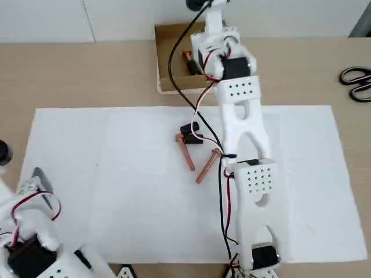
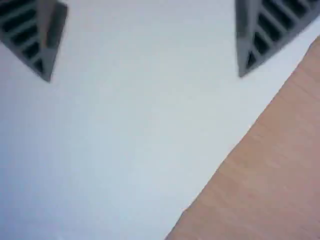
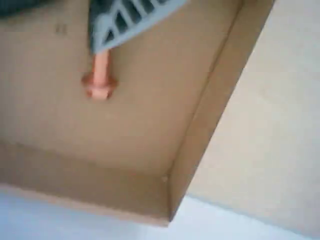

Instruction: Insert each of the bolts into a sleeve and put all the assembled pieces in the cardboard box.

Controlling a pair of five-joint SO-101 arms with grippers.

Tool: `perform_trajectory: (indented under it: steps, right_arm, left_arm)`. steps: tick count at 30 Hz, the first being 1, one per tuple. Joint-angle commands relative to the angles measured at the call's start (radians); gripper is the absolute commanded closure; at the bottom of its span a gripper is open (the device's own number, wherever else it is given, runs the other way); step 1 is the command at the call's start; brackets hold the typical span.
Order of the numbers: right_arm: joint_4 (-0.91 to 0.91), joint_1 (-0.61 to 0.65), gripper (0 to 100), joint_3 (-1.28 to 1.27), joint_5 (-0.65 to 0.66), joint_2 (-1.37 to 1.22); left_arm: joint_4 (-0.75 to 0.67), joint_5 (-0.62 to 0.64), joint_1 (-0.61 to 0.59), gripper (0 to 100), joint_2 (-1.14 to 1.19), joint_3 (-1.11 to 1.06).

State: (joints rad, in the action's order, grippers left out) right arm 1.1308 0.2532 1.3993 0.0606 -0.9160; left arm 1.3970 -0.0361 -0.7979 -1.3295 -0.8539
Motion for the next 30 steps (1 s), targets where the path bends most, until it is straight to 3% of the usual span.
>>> perform_trajectory:
  steps: [1,5,15,23,30]
  right_arm:
    - [0.308,0.013,78.3,0.206,-0.002,0.102]
    - [0.541,0.019,78.3,0.282,-0.002,0.11]
    - [0.553,0.021,78.3,0.282,0.002,0.113]
    - [0.578,-0.079,78.3,0.265,0.005,0.166]
    - [0.579,-0.085,78.3,0.008,0.107,0.17]
  left_arm:
    - [0.04,0.002,0.005,77,-0.008,0.041]
    - [0.068,0.005,0.0,77,-0.008,0.044]
    - [-0.015,0.109,0.005,77,-0.008,0.047]
    - [-0.02,0.161,0.003,77,-0.008,0.047]
    - [-0.017,0.157,0.005,77,-0.008,0.047]
